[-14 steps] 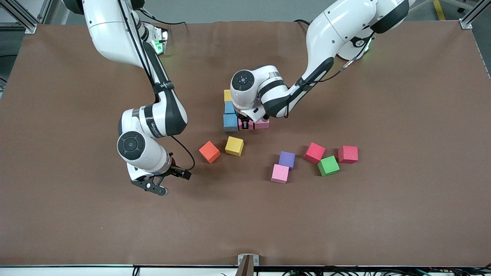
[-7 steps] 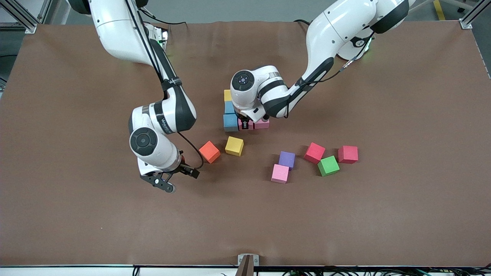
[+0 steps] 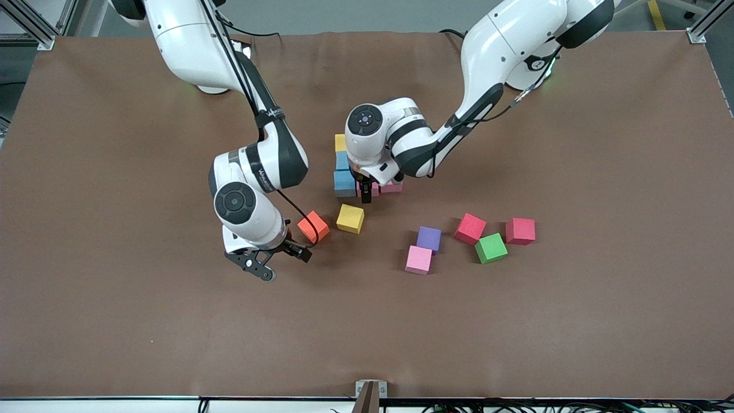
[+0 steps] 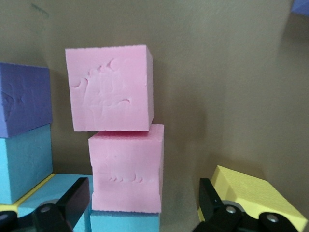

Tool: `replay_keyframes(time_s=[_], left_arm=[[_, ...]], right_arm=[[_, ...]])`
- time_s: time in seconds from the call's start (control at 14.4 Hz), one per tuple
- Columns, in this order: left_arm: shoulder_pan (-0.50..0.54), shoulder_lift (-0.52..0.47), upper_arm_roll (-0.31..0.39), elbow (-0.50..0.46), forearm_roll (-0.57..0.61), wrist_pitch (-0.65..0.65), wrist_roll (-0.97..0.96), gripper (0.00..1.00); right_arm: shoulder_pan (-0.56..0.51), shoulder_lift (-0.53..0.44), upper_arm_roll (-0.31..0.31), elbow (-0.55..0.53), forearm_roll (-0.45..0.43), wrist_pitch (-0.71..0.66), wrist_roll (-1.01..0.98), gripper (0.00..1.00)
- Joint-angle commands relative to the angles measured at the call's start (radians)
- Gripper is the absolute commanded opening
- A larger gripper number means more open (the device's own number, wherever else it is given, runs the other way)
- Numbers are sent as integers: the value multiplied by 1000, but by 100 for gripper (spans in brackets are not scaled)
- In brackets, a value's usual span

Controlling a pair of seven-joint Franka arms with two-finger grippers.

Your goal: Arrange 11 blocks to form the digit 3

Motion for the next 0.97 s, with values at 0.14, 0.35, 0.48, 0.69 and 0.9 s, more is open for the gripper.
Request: replay_keyframes(time_s=[0.14, 0.35, 0.48, 0.69, 0.9], left_arm=[[36, -144, -33, -76, -67, -71, -27, 100], [90, -199, -33, -81, -98, -123, 93, 100], [151, -224, -33, -81, -98, -147, 180, 100], [262, -257, -33, -82, -98, -198, 353, 100], [354, -261, -33, -92, -96, -203, 496, 100]], right_arm=[[43, -12, 0, -9, 8, 5, 68, 100], [54, -7, 0, -15, -10, 21, 62, 100], [54, -10, 0, -62, -12, 32, 76, 100], [88, -16, -2, -185, -6, 156, 189, 100], [120, -16, -3, -240, -6, 207, 252, 100]])
